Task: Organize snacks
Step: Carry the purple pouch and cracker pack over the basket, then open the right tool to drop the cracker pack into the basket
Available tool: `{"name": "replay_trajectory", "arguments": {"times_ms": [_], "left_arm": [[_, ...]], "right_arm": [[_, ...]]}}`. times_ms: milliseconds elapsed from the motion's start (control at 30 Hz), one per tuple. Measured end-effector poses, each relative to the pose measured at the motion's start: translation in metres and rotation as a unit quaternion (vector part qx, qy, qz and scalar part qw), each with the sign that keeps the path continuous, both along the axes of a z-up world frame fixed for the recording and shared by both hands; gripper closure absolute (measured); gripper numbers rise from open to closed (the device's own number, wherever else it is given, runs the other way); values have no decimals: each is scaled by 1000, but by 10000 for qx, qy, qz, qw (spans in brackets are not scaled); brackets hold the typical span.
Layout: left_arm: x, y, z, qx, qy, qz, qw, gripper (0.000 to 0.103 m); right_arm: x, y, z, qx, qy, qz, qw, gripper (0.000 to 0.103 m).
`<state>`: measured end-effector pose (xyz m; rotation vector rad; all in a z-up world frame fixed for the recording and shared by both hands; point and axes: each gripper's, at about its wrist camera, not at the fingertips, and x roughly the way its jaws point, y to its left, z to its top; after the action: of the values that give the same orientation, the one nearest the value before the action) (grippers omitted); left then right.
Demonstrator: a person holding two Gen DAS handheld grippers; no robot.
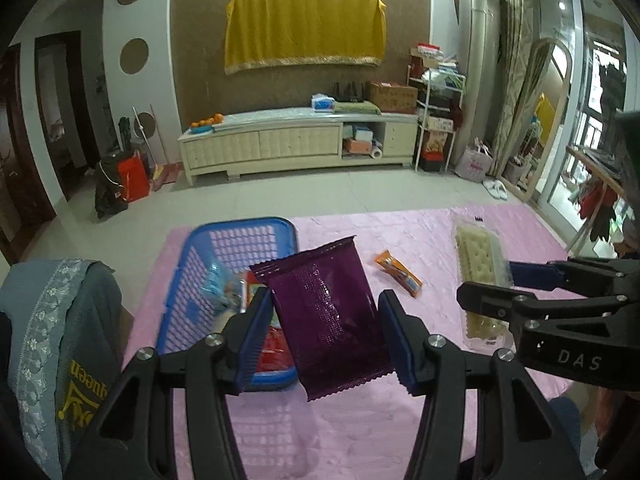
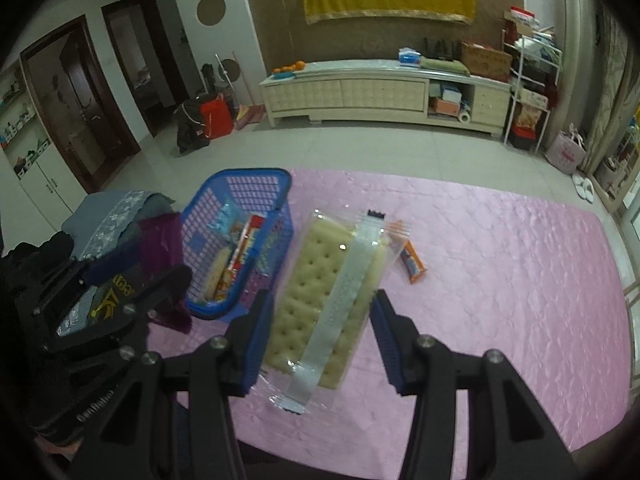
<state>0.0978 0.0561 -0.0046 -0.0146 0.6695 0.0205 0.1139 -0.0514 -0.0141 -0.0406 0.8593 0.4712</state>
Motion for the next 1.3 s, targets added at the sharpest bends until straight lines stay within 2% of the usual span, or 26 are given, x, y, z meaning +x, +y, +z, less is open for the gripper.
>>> {"name": "replay_trajectory", "arguments": {"times_ms": [267, 433, 967, 1300], "left_arm": [[-6, 39, 9, -20, -72, 167, 9998, 51], [-4, 55, 6, -8, -44, 250, 9997, 51], [11, 132, -42, -301, 286, 744, 9964, 51], [21, 153, -61, -519, 362, 851, 9944, 51]], "right_arm": [[4, 37, 12, 94, -103, 272, 9995, 49], [7, 67, 7, 55, -87, 506, 9987, 49], [40, 152, -47, -316, 386, 935, 9944, 49], [54, 184, -85, -734, 548, 993, 9908, 49]]}}
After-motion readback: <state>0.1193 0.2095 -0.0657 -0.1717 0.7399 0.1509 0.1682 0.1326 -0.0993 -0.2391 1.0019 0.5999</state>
